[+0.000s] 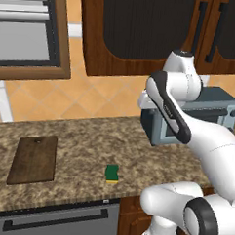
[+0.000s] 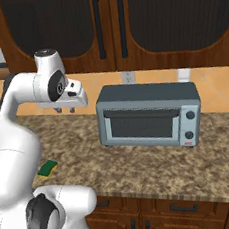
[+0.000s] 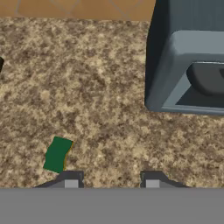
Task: Pick up the sponge from the counter and clean the cutting board by briefly scrubbing or pressing down on the cutting board. Once finished, release the sponge.
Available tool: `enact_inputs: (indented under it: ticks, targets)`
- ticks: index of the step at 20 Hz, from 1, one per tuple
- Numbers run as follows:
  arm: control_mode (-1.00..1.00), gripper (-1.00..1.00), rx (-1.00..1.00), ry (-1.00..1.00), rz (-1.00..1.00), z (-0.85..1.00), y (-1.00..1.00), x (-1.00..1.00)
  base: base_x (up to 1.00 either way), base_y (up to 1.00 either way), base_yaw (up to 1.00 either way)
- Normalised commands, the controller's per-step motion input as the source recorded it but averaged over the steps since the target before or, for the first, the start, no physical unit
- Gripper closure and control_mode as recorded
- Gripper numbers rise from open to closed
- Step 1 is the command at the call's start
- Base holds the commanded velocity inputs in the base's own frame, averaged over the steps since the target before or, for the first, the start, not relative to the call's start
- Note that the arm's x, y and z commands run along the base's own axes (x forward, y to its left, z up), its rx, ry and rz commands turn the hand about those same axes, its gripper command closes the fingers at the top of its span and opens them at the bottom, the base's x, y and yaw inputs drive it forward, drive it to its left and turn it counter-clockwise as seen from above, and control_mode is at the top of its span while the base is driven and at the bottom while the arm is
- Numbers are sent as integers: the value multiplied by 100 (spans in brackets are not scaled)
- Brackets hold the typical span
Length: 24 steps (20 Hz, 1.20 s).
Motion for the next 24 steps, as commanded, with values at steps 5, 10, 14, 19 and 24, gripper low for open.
enact_inputs:
  ticks: [5, 10, 14, 19, 24]
  targets:
    - [-100, -100, -1, -1, 2, -19, 15, -71, 0, 0, 0]
    - [-100, -100, -9, 3, 5, -94, 62, -85, 0, 0, 0]
    - [-100, -100, 0, 13, -7, -89, 20, -13, 0, 0, 0]
    - [-100, -100, 0, 17, -9, -59, 15, 0, 0, 0, 0]
    - [-100, -100, 0, 11, -3, -59, 3, 34, 0, 0, 0]
